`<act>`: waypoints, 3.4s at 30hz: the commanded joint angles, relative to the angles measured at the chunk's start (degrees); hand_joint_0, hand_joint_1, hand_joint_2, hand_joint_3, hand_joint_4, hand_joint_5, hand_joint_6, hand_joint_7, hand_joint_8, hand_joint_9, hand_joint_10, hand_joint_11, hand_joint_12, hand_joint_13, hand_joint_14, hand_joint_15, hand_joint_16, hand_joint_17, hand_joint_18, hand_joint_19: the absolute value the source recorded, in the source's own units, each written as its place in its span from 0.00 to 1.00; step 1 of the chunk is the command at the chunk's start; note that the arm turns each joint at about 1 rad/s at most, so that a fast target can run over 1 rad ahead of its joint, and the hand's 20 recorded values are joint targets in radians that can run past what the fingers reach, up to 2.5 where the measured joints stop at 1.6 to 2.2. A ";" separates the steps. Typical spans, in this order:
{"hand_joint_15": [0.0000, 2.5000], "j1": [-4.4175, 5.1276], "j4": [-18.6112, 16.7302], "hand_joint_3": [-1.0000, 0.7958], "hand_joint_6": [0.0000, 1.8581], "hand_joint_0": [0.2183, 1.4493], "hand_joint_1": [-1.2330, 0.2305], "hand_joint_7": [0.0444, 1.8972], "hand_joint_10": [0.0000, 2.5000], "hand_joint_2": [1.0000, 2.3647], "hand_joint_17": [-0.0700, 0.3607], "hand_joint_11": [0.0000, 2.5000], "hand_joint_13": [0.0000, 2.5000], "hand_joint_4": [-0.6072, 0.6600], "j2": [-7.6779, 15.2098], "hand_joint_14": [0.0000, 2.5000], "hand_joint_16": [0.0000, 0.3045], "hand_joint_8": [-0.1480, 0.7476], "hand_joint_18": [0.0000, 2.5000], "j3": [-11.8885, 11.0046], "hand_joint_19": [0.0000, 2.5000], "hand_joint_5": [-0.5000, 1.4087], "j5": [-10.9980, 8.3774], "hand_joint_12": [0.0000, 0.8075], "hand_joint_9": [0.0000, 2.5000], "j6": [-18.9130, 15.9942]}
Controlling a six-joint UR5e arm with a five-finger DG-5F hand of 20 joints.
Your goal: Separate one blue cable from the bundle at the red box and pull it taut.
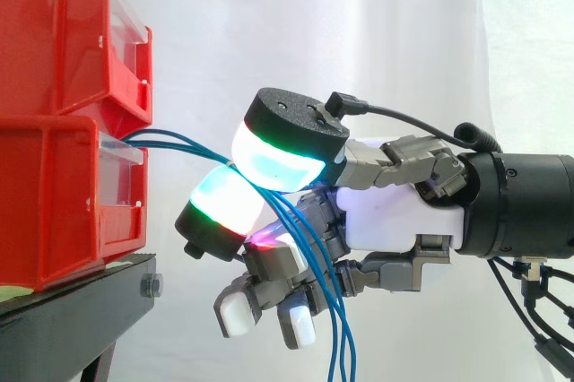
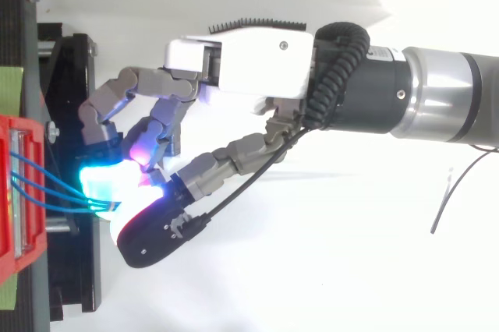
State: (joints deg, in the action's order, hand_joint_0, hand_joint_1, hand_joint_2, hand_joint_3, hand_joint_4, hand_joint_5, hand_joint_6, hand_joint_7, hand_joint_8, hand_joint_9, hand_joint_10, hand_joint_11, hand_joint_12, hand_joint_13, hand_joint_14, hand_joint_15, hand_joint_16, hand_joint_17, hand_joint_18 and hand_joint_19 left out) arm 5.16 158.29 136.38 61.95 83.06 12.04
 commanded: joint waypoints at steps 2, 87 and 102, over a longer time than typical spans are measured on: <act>0.25 -0.06 0.00 0.40 0.47 0.32 0.51 0.60 0.01 0.01 0.44 0.46 0.33 0.58 0.02 0.01 0.18 0.56 0.34 0.01 0.34 0.17 0.00 0.51 0.43 0.00; 0.25 0.03 0.00 0.28 0.50 0.39 0.16 0.66 0.01 0.00 0.40 0.51 0.40 0.45 -0.07 0.01 0.15 0.57 0.40 0.01 0.27 0.20 -0.18 0.47 0.51 0.00; 0.25 0.03 -0.09 0.28 0.49 0.38 0.13 0.67 0.01 0.00 0.40 0.52 0.41 0.45 0.02 0.01 0.15 0.57 0.41 0.01 0.27 0.21 -0.18 0.47 0.52 -0.09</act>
State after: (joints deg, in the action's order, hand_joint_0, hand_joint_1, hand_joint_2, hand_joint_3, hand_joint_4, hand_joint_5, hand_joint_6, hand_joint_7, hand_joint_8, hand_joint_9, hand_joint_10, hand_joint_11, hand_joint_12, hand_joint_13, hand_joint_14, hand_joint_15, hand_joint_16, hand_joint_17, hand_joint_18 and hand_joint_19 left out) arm 5.19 158.22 136.34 61.96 82.88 12.03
